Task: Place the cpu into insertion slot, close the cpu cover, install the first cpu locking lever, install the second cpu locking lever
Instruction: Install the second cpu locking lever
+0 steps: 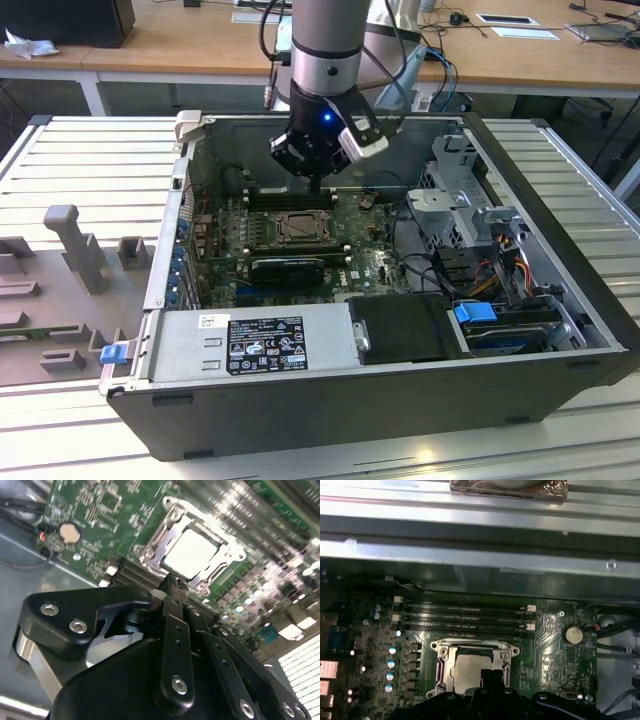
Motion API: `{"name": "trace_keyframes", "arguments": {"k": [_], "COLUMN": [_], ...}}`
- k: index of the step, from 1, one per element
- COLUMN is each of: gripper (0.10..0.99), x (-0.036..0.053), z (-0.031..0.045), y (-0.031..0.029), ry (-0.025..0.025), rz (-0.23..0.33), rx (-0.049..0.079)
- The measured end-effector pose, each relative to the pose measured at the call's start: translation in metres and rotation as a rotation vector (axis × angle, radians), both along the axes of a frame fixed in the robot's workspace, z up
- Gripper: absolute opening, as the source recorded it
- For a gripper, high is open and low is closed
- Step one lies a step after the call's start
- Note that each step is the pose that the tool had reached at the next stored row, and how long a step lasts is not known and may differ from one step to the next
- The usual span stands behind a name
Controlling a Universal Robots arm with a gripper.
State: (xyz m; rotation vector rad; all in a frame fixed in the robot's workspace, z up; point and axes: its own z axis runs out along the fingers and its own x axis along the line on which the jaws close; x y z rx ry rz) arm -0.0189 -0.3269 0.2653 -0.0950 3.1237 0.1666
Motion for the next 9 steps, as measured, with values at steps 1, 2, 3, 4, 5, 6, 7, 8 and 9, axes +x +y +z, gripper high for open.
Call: {"name": "trace_keyframes", "arguments": {"k": [1, 2, 3, 4, 5, 6, 7, 8, 9], "gripper": [0.106, 0.106, 0.106, 0.106, 0.106, 0.106, 0.106, 0.106, 0.106], "x": [-0.0002, -0.0004, -0.0006, -0.0007, -0.0009, -0.0012, -0.0015, -0.0021, -0.0028], "z": [-0.0001, -0.0005, -0.0017, -0.0035, -0.005, -0.0069, -0.0083, -0.0105, -0.0128], "y": [-0.0044, -0.0087, -0.0139, -0.0155, -0.0169, -0.0195, -0.0219, -0.0269, -0.0317], "ry": [0.0, 0.0, 0.0, 0.0, 0.0002, 0.0005, 0.0005, 0.0005, 0.0005], "rz": [0.0, 0.0, 0.0, 0.0, 0.0, 0.0, 0.0, 0.0, 0.0], "rx": [0.0, 0.0, 0.0, 0.0, 0.0, 0.0, 0.0, 0.001, 0.001]}}
